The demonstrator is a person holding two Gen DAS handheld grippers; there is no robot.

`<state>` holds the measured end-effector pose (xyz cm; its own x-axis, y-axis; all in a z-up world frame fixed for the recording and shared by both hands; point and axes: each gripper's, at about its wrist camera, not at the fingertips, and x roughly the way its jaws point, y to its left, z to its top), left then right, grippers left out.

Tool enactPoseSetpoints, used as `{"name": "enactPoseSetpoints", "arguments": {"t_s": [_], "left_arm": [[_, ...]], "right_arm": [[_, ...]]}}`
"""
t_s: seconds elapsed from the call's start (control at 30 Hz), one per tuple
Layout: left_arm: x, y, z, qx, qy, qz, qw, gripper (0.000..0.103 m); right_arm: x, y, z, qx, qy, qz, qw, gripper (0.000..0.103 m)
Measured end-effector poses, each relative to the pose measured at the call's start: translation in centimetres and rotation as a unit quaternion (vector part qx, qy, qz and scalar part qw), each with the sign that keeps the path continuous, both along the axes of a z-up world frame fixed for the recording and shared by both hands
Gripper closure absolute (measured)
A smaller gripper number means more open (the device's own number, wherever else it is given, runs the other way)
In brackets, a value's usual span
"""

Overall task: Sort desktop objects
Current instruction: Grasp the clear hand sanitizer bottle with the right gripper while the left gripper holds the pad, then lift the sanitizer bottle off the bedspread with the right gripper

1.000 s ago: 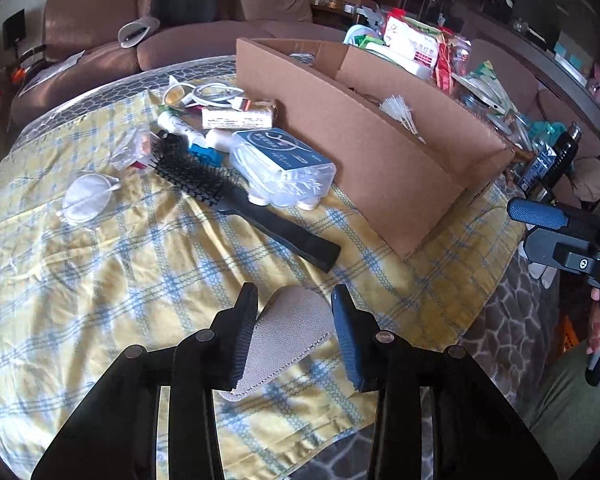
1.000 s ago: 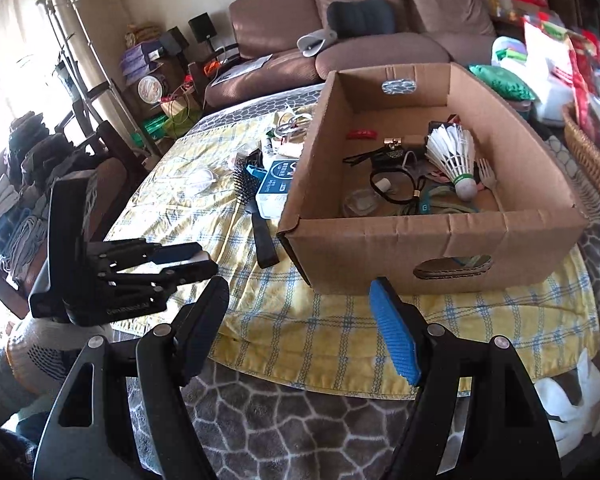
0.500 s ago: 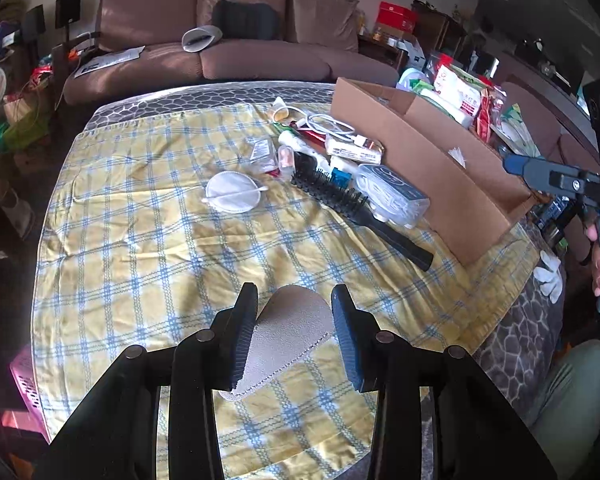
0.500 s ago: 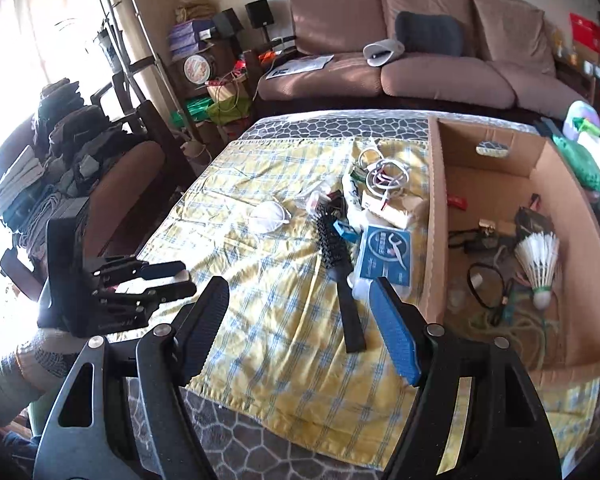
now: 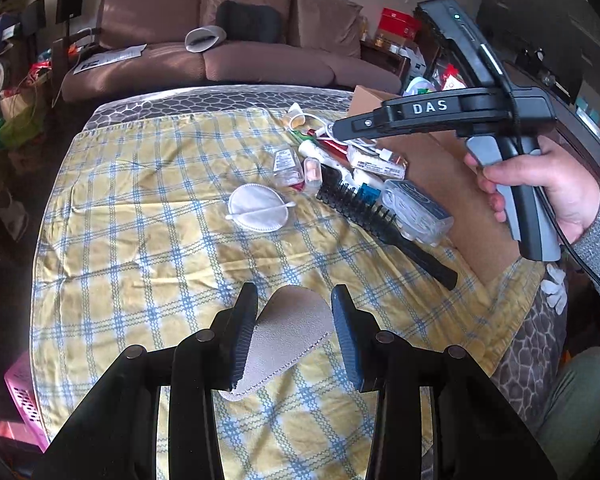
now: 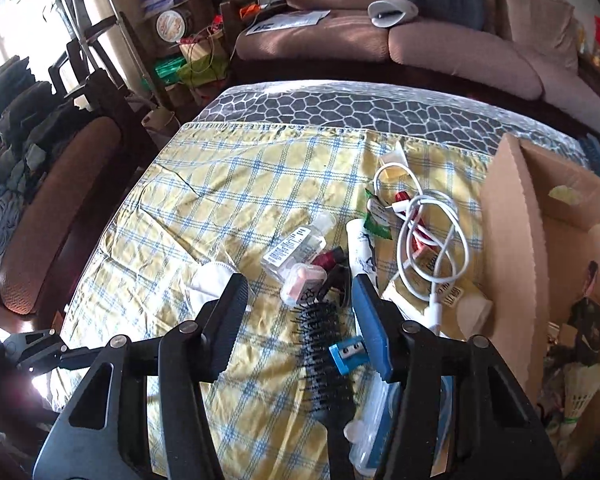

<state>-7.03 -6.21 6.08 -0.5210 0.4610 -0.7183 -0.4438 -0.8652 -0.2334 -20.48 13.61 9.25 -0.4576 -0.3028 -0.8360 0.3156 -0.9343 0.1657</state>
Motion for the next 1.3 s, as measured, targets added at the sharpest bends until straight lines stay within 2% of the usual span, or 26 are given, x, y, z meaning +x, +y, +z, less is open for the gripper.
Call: {"name": "enactPoseSetpoints", "arguments": {"t_s": [0.13,0.2,0.3,0.43,0.57,0.63,0.7,0.9,0.93,0.97,1.0,1.17,1.27,1.3], "left_arm": [[-0.7,-0.2,-0.7,0.012,-0.006,0.001,0.9999,0.064],[-1.0,-0.3,-1.2,0.01,-0.011,0.001,0.9999,0.064],[-1.6,-0.8,-1.7,0.026,-0.024,0.006,0.9993,0.064],[-1.7,-0.8,-1.2,0.044,-0.017,0.007,0.9989,0.064],[-1.8,-0.4,-1.3,0.047,-0.018,0.002,0.9987,0.064],[-1.8,-0.3,-1.4,0.048,-0.02,0.002,0.9986,0.064],[-1.8,-0.4,-1.5,0.051,-0.022,0.002,0.9985,0.064],[-1.5,-0.2,-1.2,0.045,-0.017,-0.001,0.9988,0.064],[-1.5,-0.1,-1.0,0.044,-0.016,-0.002,0.9989,0.064],[-1.4,-0.1,-0.8,0.044,-0.014,-0.004,0.9989,0.064],[-1.3,0.1,-0.5,0.042,-0.011,-0.007,0.999,0.064],[-0.8,0.9,1.0,0.03,-0.006,-0.011,0.9995,0.064],[-0.4,0.8,1.4,0.03,-0.005,-0.009,0.9995,0.064],[-0.3,0.7,1.4,0.028,-0.005,-0.007,0.9996,0.064]], "right_arm": [[-3.8,-1.3,-2.3,-0.006,-0.039,-0.014,0.999,0.052],[-5.2,-2.1,-3.3,0.008,-0.05,-0.022,0.998,0.051],[-6.7,-3.3,-4.7,0.026,-0.064,-0.028,0.997,0.051],[-7.5,-5.2,-7.0,0.057,-0.097,-0.02,0.993,0.051],[-7.4,-5.7,-7.9,0.066,-0.098,-0.014,0.993,0.066],[-7.3,-5.4,-7.6,0.058,-0.093,-0.016,0.994,0.073],[-6.9,-4.9,-6.7,0.04,-0.08,-0.019,0.996,0.075],[-5.7,-3.7,-3.0,0.008,-0.057,-0.011,0.998,0.075],[-5.2,-3.5,-2.4,0.005,-0.052,-0.009,0.999,0.084],[-4.8,-3.1,-1.8,-0.003,-0.049,-0.006,0.999,0.101],[-4.4,-2.7,-1.2,-0.012,-0.049,-0.005,0.999,0.103],[-2.3,-0.3,0.8,-0.012,-0.046,-0.014,0.999,0.103],[-1.4,0.0,1.1,0.002,-0.048,-0.005,0.999,0.098],[-1.2,-0.2,0.9,0.004,-0.048,-0.002,0.999,0.092]]}}
